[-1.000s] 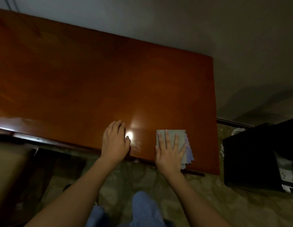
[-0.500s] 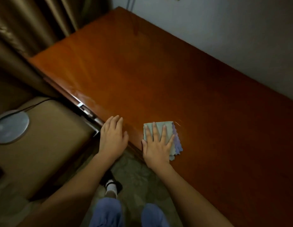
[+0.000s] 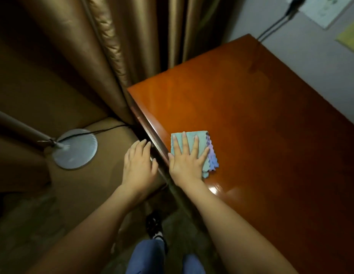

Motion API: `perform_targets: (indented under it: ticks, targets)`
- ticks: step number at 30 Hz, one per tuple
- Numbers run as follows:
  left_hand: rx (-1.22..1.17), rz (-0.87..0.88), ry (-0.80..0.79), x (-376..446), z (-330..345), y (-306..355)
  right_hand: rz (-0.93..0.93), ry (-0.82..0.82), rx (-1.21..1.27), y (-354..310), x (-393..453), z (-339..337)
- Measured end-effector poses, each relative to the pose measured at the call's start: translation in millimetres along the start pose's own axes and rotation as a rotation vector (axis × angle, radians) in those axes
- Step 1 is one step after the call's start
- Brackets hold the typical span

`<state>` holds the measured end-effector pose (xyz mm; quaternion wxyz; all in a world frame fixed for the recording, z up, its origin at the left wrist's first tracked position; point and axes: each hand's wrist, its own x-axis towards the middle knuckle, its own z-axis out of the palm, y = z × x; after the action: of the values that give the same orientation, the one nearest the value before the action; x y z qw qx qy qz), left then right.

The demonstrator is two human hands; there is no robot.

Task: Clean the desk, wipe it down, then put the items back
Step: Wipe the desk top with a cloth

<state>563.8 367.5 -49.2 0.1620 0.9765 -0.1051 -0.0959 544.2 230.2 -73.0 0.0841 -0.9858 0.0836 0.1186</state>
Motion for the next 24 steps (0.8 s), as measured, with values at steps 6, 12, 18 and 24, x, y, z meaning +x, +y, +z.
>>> perform_targets:
  ticks: [6,12,18,24]
  targets:
    - [-0.06,-0.104,0.042,48.7,-32.7,-56.7,-0.025,0.069,-0.024,-64.5,99.4,-13.9]
    - [-0.087,-0.195,0.006,70.9,-35.6,-97.9,-0.065,0.035,-0.06,-102.9,165.7,-23.0]
    - [-0.126,-0.222,-0.006,90.8,-32.7,-110.4,-0.113,0.065,-0.082,-122.2,201.0,-27.2]
    - [-0.141,-0.194,0.016,106.4,-38.8,-111.6,-0.217,0.068,-0.158,-125.3,213.7,-27.2]
